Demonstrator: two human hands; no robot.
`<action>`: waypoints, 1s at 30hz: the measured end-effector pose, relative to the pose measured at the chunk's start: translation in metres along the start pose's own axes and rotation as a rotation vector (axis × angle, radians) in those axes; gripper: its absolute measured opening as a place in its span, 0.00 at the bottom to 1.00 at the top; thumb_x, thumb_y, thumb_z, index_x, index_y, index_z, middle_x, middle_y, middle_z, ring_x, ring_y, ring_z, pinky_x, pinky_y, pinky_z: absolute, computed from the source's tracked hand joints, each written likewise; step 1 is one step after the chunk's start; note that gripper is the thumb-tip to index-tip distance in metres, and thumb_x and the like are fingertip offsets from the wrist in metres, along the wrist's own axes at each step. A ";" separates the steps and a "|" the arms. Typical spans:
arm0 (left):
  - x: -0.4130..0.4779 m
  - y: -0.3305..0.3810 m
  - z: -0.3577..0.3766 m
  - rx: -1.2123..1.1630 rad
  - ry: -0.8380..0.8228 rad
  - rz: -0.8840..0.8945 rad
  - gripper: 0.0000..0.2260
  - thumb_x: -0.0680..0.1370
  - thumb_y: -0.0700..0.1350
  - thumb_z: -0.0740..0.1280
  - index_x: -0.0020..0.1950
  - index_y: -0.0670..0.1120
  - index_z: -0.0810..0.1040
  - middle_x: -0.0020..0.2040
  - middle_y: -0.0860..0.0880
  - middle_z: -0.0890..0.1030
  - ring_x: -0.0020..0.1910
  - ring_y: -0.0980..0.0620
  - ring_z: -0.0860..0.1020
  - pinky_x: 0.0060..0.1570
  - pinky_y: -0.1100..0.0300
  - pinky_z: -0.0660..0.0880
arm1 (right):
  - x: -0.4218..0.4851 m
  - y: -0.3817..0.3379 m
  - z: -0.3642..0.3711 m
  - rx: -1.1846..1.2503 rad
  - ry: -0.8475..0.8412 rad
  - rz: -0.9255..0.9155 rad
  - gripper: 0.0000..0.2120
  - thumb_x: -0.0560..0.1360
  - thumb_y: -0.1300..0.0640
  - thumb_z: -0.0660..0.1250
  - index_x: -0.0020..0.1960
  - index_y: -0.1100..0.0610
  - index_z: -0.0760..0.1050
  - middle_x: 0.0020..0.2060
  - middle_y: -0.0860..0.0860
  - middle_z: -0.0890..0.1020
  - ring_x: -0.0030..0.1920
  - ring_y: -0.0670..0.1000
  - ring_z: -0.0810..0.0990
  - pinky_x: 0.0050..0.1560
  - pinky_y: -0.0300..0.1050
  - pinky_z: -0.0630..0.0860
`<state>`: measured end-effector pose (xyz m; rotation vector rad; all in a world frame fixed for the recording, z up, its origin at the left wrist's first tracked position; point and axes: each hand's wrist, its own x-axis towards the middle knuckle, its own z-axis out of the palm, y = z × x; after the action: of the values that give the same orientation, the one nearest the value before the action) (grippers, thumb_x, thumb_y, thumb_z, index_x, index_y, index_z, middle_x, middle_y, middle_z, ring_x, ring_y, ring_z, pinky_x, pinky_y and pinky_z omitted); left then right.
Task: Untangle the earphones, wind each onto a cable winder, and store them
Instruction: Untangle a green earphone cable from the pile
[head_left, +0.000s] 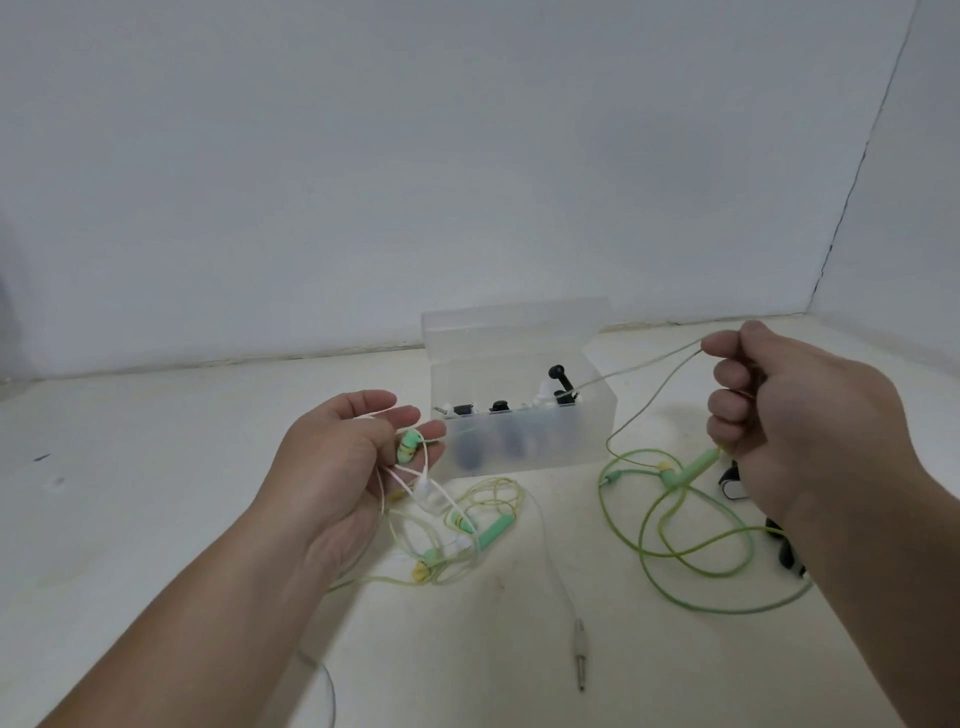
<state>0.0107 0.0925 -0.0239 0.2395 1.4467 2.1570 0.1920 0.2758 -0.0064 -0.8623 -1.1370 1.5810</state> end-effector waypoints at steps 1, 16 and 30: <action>0.000 0.001 0.000 -0.020 0.007 -0.014 0.20 0.71 0.20 0.50 0.51 0.37 0.74 0.51 0.35 0.79 0.34 0.45 0.85 0.39 0.52 0.84 | 0.001 -0.001 0.000 0.006 0.016 -0.002 0.15 0.82 0.52 0.61 0.41 0.57 0.79 0.25 0.47 0.69 0.21 0.46 0.63 0.20 0.37 0.61; 0.006 0.002 -0.011 0.759 0.191 0.411 0.10 0.71 0.33 0.61 0.33 0.43 0.78 0.26 0.54 0.75 0.21 0.55 0.67 0.27 0.63 0.61 | 0.002 -0.013 -0.006 -0.064 -0.130 -0.002 0.12 0.80 0.54 0.65 0.40 0.58 0.79 0.25 0.47 0.63 0.23 0.47 0.57 0.20 0.37 0.53; -0.037 -0.030 0.023 1.017 -0.510 0.647 0.36 0.65 0.64 0.70 0.73 0.67 0.64 0.65 0.71 0.74 0.65 0.69 0.71 0.63 0.67 0.68 | -0.030 -0.003 0.004 -1.053 -0.928 -0.377 0.09 0.79 0.57 0.65 0.46 0.52 0.84 0.28 0.45 0.80 0.28 0.48 0.75 0.32 0.42 0.73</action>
<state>0.0616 0.1008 -0.0362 1.6569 2.1647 1.3311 0.1978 0.2458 -0.0022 -0.4178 -2.7355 0.9640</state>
